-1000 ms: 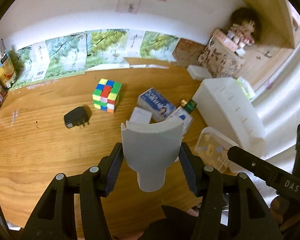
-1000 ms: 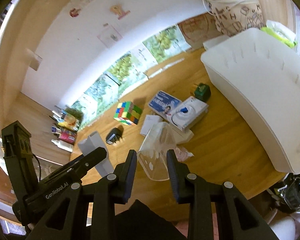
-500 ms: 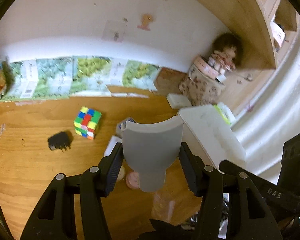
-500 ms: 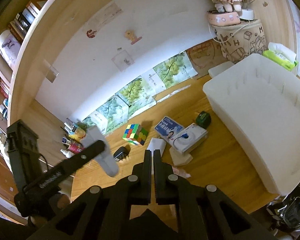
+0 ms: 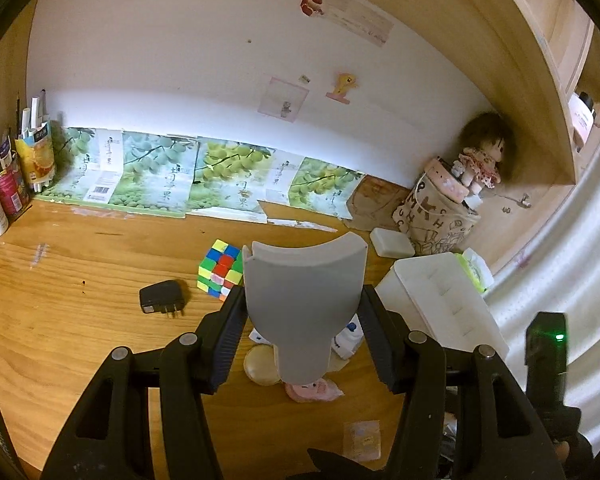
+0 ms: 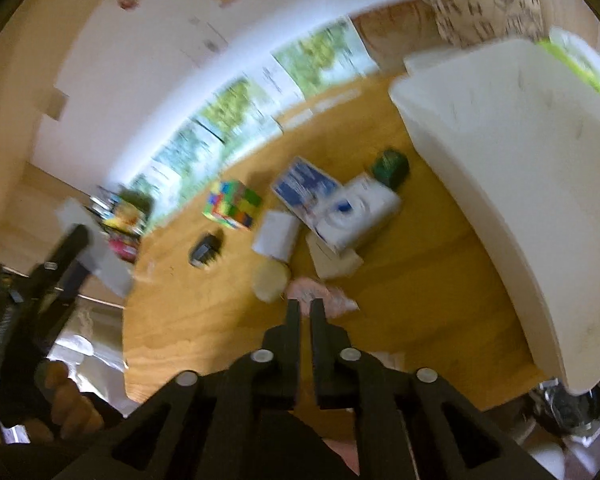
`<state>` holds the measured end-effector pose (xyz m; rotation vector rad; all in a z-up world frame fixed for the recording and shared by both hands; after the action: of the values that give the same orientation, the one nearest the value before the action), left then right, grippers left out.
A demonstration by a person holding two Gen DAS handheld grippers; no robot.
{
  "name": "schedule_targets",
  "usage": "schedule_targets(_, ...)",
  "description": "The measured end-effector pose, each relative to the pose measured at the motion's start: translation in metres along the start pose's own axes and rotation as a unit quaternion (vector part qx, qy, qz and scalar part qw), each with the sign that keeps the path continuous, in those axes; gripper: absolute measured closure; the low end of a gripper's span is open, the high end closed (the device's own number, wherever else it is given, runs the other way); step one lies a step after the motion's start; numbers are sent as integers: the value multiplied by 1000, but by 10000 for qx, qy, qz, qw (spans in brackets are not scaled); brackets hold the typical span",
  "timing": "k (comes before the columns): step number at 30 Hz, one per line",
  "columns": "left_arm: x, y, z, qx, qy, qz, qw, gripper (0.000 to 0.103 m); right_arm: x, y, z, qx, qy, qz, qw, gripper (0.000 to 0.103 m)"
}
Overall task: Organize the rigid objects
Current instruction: 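Grasp the clear plastic box with the right tool while the left tool holds the white piece, then carry the white piece and clear box with both tools over the white basket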
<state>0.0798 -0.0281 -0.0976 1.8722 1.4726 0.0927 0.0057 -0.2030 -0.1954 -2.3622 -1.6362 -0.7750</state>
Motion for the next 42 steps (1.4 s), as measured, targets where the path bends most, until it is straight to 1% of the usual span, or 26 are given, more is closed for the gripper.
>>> schedule_targets(1,1,0,1,23,-1,16,10000,43,-3,-3,5,98,-36,50,9999,74)
schedule_targets(2,1,-1,2,52,-13,42,10000,43,-7,-6,10,200,-104,122,9997,67)
schedule_targets(3,1,-2,2,74,-11,68,9999,43,-11,-10,15,292,-186,198,9992,57)
schedule_targets(4,1,-2,3,98,-10,94,9999,43,-15,-14,20,376,-265,279,9985,52)
schedule_targets(6,0,-4,5,155,-26,157,9998,43,-20,-19,27,517,-346,381,9973,47)
schedule_targets(10,-3,-8,10,289,-46,316,9991,43,-29,-32,43,885,-560,582,9928,39)
schedule_targets(19,-7,-15,14,462,-49,570,9973,43,-34,-57,73,1588,-1113,563,9794,39)
schedule_targets(21,-6,-15,13,461,-37,569,9973,43,-34,-60,76,1675,-1197,535,9771,37)
schedule_targets(27,4,-15,11,445,54,434,9980,43,-38,-63,82,1885,-1648,353,9675,38)
schedule_targets(30,5,-16,11,431,69,396,9983,43,-38,-65,85,1980,-1805,218,9632,39)
schedule_targets(32,5,-18,12,478,69,411,9980,43,-36,-64,87,2014,-1851,127,9618,42)
schedule_targets(33,5,-19,13,518,81,415,9978,43,-36,-64,88,2037,-1870,90,9610,45)
schedule_targets(34,5,-21,15,555,100,417,9975,43,-36,-64,91,2075,-1892,58,9598,50)
schedule_targets(36,5,-23,15,593,150,394,9974,43,-37,-65,94,2178,-1866,24,9580,51)
schedule_targets(38,4,-19,14,498,178,313,9981,43,-37,-61,93,2215,-1788,-77,9586,51)
schedule_targets(40,-1,-16,16,432,175,243,9986,43,-38,-58,92,2225,-1762,-195,9587,52)
schedule_targets(42,-10,-15,20,449,157,212,9986,43,-38,-54,87,2193,-1744,-393,9591,52)
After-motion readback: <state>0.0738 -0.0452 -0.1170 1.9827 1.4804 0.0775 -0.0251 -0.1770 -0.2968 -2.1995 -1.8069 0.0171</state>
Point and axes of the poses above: each gripper's, at about its wrist camera, not at the fingertips, and z roughly the way its jaws point, x to its left, y to its top, the point moved 9 cm from there along z, roughly the way its jaws point, and after that the axes turned 8 degrees about x, right-handed, at the moved point
